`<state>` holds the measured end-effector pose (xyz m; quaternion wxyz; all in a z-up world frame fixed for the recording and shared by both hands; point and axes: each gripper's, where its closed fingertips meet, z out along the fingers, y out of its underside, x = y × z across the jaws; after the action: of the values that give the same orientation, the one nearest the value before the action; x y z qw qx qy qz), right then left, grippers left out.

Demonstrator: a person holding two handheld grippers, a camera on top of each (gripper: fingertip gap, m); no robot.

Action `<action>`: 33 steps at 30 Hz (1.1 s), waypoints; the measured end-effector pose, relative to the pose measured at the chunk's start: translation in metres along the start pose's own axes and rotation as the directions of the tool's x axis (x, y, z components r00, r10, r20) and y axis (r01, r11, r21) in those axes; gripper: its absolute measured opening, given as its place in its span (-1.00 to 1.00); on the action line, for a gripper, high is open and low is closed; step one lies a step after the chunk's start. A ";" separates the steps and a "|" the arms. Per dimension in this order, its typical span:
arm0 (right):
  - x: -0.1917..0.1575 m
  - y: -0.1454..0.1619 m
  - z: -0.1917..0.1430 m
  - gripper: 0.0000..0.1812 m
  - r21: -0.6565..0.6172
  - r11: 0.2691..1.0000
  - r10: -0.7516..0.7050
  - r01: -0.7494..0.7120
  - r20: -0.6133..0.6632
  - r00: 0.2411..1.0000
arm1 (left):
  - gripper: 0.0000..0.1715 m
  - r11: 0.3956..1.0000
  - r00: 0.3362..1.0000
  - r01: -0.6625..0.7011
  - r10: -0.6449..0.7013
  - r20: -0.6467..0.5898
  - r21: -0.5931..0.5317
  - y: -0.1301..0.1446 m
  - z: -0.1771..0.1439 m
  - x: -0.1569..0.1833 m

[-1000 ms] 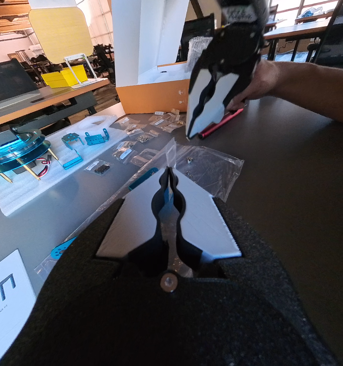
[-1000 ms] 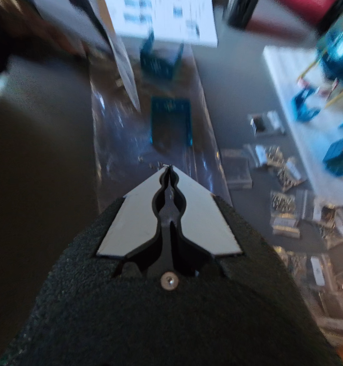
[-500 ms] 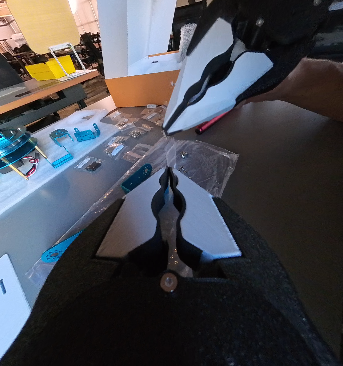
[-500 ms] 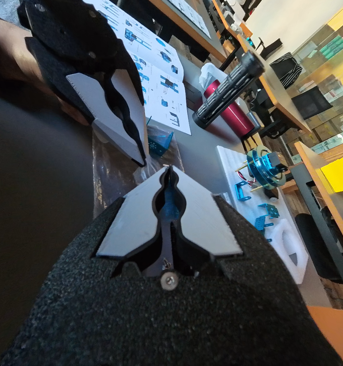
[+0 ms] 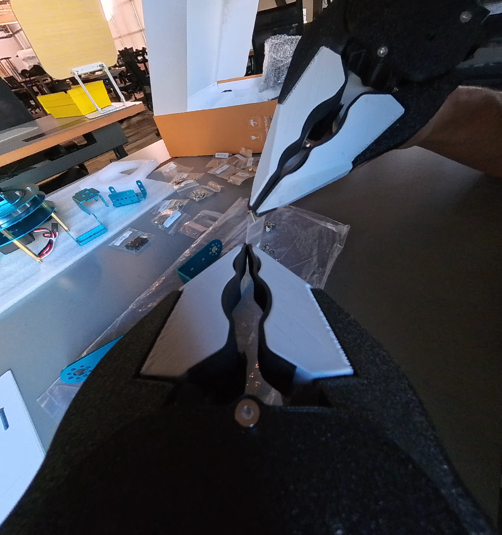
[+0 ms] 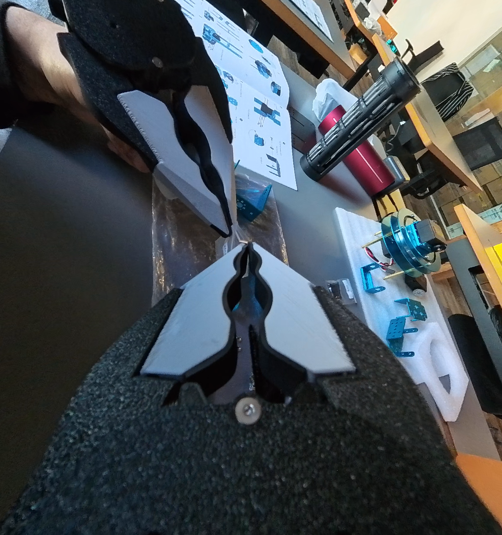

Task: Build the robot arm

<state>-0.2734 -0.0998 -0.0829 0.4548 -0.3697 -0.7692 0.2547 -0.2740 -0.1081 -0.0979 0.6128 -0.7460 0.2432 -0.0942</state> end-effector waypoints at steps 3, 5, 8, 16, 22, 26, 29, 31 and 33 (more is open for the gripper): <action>0.000 -0.002 -0.001 -0.98 0.012 1.000 0.023 -0.023 0.012 1.000 | -1.00 1.000 1.000 0.000 0.000 0.001 0.002 0.000 0.000 0.000; -0.001 -0.002 -0.002 -0.97 0.013 0.999 0.029 -0.029 0.020 0.999 | -1.00 1.000 1.000 0.001 -0.001 0.002 0.003 -0.001 0.000 0.000; 0.000 -0.003 -0.004 -0.94 0.020 0.999 0.030 -0.031 0.019 0.999 | -1.00 1.000 1.000 0.002 -0.002 0.003 0.002 0.000 0.000 -0.001; 0.034 0.073 -0.049 -0.82 -0.159 0.966 0.217 -0.203 0.074 0.973 | -1.00 1.000 1.000 0.002 -0.002 0.005 0.013 -0.002 -0.002 -0.001; 0.004 0.136 -0.032 -0.78 -0.379 0.883 0.371 -0.278 0.197 0.908 | -1.00 1.000 1.000 -0.020 0.020 0.001 -0.009 0.001 0.001 0.002; 0.005 0.142 -0.022 -0.86 -0.415 0.861 0.387 -0.293 0.162 0.908 | -1.00 1.000 1.000 -0.020 0.020 0.003 0.008 -0.001 -0.001 0.002; 0.001 0.144 -0.022 -0.87 -0.427 0.850 0.413 -0.310 0.175 0.894 | -1.00 1.000 1.000 -0.020 0.020 0.001 0.007 -0.001 -0.001 0.003; 0.003 0.146 -0.022 -0.87 -0.427 0.846 0.421 -0.319 0.169 0.891 | -1.00 1.000 1.000 -0.027 0.027 -0.002 0.002 -0.001 -0.001 0.004; 0.005 0.148 -0.021 -0.91 -0.429 0.841 0.429 -0.329 0.161 0.889 | -1.00 1.000 1.000 -0.030 0.030 -0.004 0.001 0.000 -0.001 0.004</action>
<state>-0.2064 -0.0063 -0.1778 0.2111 -0.5632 -0.7662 0.2262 -0.2703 -0.1107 -0.0981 0.6141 -0.7417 0.2555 -0.0869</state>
